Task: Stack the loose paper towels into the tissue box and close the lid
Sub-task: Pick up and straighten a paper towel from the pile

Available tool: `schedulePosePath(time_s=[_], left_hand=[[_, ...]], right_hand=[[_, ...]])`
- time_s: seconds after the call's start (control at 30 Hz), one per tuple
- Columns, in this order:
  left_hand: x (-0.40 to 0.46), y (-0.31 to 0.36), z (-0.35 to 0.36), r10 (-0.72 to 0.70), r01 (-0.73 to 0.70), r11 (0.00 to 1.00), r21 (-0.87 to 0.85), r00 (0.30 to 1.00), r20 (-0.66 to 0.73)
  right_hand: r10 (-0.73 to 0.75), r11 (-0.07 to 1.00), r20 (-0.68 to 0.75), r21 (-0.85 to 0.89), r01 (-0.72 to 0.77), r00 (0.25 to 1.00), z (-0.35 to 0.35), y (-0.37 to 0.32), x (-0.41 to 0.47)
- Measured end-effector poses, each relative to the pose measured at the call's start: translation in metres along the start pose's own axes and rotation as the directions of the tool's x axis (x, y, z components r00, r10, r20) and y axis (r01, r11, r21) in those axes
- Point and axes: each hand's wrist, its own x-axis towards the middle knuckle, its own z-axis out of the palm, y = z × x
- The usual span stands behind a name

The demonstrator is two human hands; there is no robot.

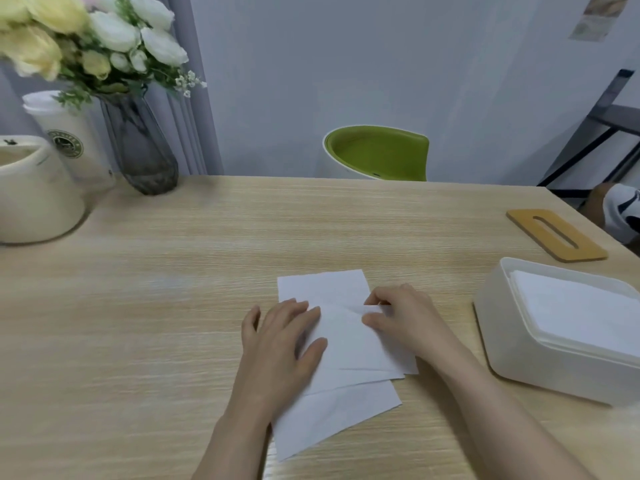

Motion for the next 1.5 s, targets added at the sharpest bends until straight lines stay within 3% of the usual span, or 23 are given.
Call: schedulePosePath(time_s=[0.2,0.3,0.47,0.63,0.73,0.83,0.93,1.0,1.13,1.5], left_hand=[[0.0,0.003,-0.002,-0.016,0.016,1.0,-0.008,1.0,-0.003],[0.001,0.01,-0.003,-0.043,0.042,0.999,-0.018,0.999,-0.027],[0.004,0.026,-0.005,-0.135,0.136,0.991,-0.003,0.986,-0.092],[0.008,0.041,-0.006,-0.197,0.198,0.98,0.01,0.979,-0.057],[0.008,0.05,-0.007,-0.224,0.218,0.972,-0.091,0.973,-0.06],[0.009,0.053,-0.006,-0.263,0.217,0.927,-0.307,0.957,-0.119],[0.01,0.054,-0.008,-0.397,0.304,0.753,-0.584,0.917,-0.034],[0.01,0.054,-0.01,-0.447,0.341,0.659,-0.67,0.894,0.015],[0.01,0.052,-0.011,-0.48,0.392,0.56,-0.73,0.872,0.1],[0.01,0.034,-0.022,-0.558,0.411,0.508,-0.757,0.827,0.075]], right_hand=[[0.139,0.986,-0.096,0.112,-0.128,0.986,-0.004,0.009,-0.014],[0.201,0.948,-0.151,0.28,-0.153,0.968,-0.003,0.011,-0.023],[0.301,0.766,-0.128,0.623,-0.16,0.945,0.007,0.001,-0.039],[0.36,0.604,-0.09,0.781,-0.159,0.929,0.012,-0.014,-0.047],[0.367,0.57,-0.077,0.806,-0.159,0.927,0.014,-0.02,-0.051],[0.358,0.561,-0.067,0.813,-0.158,0.931,0.018,-0.024,-0.052],[0.346,0.561,-0.041,0.81,-0.171,0.937,0.021,-0.025,-0.053],[0.329,0.575,-0.04,0.801,-0.167,0.943,0.022,-0.025,-0.054],[0.315,0.595,-0.039,0.786,-0.166,0.948,0.023,-0.027,-0.055],[0.24,0.722,-0.111,0.685,-0.101,0.964,0.018,-0.017,-0.047]])
